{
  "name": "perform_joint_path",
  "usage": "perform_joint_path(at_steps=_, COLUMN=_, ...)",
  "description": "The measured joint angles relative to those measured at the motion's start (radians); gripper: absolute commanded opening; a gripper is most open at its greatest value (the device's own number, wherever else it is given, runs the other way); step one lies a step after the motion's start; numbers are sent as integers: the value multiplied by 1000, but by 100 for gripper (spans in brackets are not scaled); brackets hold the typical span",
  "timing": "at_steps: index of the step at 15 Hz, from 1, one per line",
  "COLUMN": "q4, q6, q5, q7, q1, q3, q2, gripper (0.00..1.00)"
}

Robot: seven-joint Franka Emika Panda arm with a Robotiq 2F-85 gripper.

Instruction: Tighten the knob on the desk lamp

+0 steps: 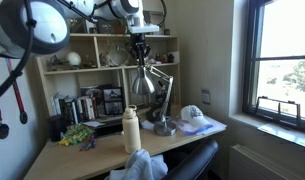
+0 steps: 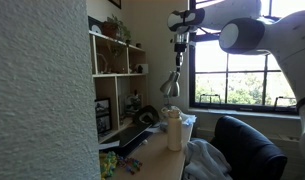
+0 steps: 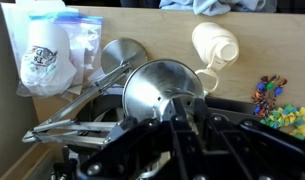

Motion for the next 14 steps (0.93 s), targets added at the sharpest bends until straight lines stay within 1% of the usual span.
perform_joint_path(at_steps=9, q4=104, q6=-62, q5=-16, q7=-181, q1=-1, q3=0, q2=64, gripper=6)
perform_joint_path(at_steps=14, q4=139, q6=-68, q5=-61, q7=-302, q1=7, q3=0, q2=84, gripper=7)
